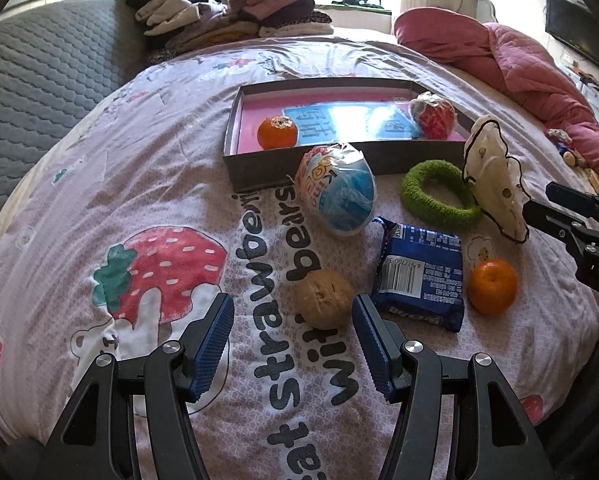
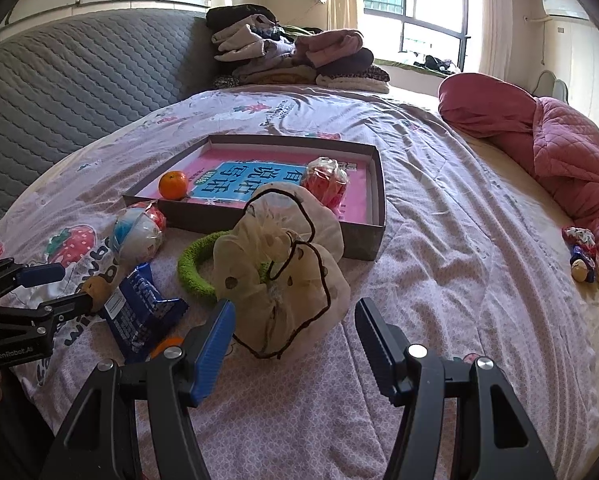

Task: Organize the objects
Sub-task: 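Position the left tool around the walnut while the right tool approaches the white lace pouch, then close the left tool on the walnut while the right tool grasps the white lace pouch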

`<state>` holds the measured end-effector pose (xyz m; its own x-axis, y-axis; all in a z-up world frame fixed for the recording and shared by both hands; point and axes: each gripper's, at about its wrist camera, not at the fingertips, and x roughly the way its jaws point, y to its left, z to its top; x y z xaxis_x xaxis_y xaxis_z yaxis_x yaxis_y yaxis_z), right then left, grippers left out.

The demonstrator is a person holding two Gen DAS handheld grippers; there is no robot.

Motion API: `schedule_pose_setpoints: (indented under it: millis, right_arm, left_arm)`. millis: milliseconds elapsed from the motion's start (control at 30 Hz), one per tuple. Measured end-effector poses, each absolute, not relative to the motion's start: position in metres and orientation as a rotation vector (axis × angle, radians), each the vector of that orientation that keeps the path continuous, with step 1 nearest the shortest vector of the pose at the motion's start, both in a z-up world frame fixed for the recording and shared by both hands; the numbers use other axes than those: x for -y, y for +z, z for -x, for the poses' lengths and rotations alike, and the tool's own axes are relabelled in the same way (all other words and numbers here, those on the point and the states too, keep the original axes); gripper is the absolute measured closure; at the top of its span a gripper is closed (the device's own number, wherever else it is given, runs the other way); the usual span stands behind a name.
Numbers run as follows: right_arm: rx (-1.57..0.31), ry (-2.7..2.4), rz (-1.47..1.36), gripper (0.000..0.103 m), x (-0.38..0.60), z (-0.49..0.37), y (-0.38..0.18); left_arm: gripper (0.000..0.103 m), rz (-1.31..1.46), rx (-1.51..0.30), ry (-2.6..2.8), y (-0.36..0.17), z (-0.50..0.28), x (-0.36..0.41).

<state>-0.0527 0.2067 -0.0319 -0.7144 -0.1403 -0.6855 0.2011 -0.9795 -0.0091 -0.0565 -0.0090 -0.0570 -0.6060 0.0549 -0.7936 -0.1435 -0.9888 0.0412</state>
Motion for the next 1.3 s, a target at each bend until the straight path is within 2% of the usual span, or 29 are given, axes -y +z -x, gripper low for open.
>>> schedule_pose_setpoints:
  millis: [600, 933, 1000, 1067, 1133, 1300]
  right_arm:
    - [-0.174, -2.746, -1.153, 0.041, -0.195, 0.076, -0.051]
    - [-0.113, -2.767, -1.144, 0.042, -0.201, 0.092, -0.053]
    - [-0.094, -2.774, -1.142, 0.042, -0.204, 0.094, -0.053]
    - [-0.079, -2.775, -1.144, 0.042, -0.206, 0.096, -0.054]
    - [-0.08, -2.768, -1.146, 0.044, -0.205, 0.098, -0.055]
    - [-0.06, -2.745, -1.162, 0.051, -0.204, 0.101, -0.059]
  left_arm:
    - [0.04, 1.344, -0.099, 2.7, -0.064, 0.065, 0.008]
    - [0.04, 1.36, -0.056, 2.687, -0.073, 0.075, 0.008]
    - [0.043, 1.354, -0.038, 2.682, -0.072, 0.076, 0.008]
    - [0.051, 1.358, -0.042, 2.671, -0.073, 0.078, 0.007]
    - [0.052, 1.358, -0.04, 2.662, -0.074, 0.078, 0.005]
    - [0.067, 1.342, -0.042, 2.64, -0.075, 0.077, 0.0]
